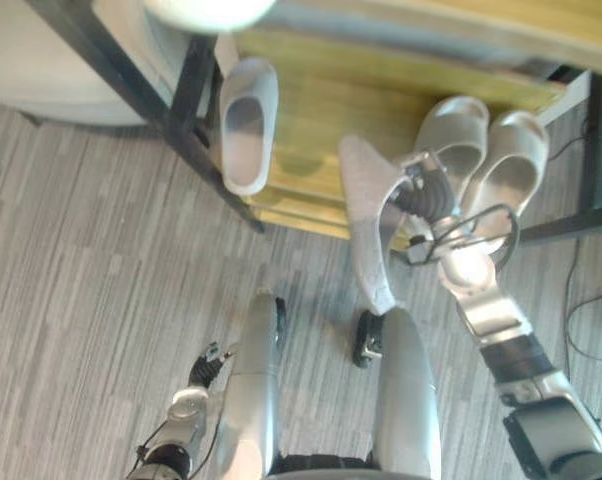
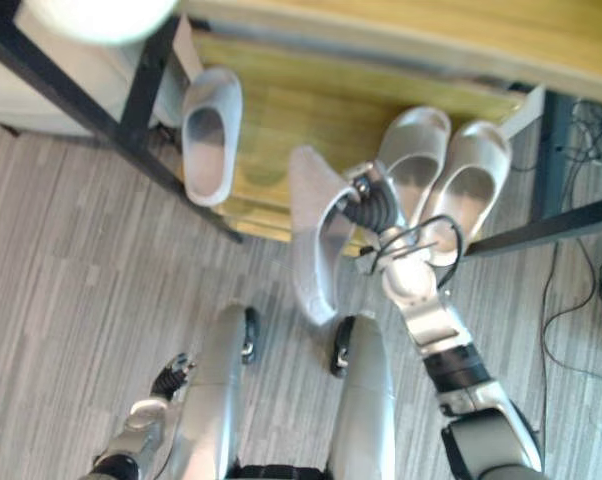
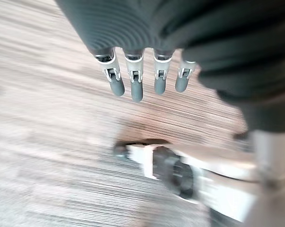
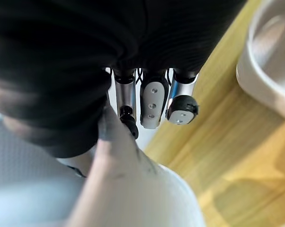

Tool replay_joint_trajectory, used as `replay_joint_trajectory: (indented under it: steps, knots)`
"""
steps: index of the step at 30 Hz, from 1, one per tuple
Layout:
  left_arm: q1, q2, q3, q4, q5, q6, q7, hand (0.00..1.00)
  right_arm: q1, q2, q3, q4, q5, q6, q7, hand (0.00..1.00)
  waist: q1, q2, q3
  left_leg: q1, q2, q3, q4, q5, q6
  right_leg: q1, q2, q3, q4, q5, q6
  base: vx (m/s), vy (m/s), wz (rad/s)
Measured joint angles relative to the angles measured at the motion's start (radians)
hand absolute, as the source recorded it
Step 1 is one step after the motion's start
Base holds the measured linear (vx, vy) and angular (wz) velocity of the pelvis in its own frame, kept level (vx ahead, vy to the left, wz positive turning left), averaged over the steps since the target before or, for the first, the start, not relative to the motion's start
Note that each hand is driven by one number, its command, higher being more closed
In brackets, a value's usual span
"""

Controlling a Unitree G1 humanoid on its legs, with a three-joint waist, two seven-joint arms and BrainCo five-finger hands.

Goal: Organize the slippers on the shoe rack

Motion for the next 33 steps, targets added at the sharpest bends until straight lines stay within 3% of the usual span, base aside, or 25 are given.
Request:
replay_joint_trajectory:
  steps: [8, 17, 23, 33]
  knots:
    - [0.036, -0.036, 0.058, -0.079, 0.0, -0.002, 0.015, 0.0, -0.156, 0.002, 0.002, 0.037, -0.135, 0.034, -0.091, 1.0, 0.027, -0.001, 0.0, -0.049, 0.0, -0.008, 0.046, -0.004, -0.009, -0.043, -0.021, -0.01, 0.076, -0.045, -0.004, -0.04, -0.054, 0.09]
    - [0.047, -0.043, 0.059, -0.126, 0.0, -0.004, 0.03, 0.0, -0.353, -0.021, 0.053, 0.187, -0.241, 0.08, -0.12, 1.0, 0.057, -0.003, -0.006, -0.082, 0.015, -0.009, 0.072, 0.006, -0.027, -0.06, -0.035, -0.031, 0.12, -0.065, -0.026, -0.01, -0.042, 0.1]
    - [0.062, -0.054, 0.059, -0.131, -0.001, -0.006, 0.051, 0.0, -0.43, -0.028, 0.088, 0.35, -0.326, 0.133, -0.135, 1.0, 0.085, -0.002, -0.093, -0.112, 0.018, -0.021, 0.074, 0.007, -0.03, -0.08, -0.037, -0.048, 0.122, -0.069, -0.032, 0.0, -0.009, 0.02]
    - [0.061, -0.07, 0.061, -0.128, -0.005, -0.009, 0.088, 0.0, -0.56, -0.024, 0.085, 0.558, -0.407, 0.216, -0.188, 1.0, 0.099, -0.003, -0.121, -0.135, 0.002, -0.037, 0.071, 0.018, -0.045, -0.087, -0.06, -0.067, 0.139, -0.086, -0.037, -0.02, -0.014, 0.1]
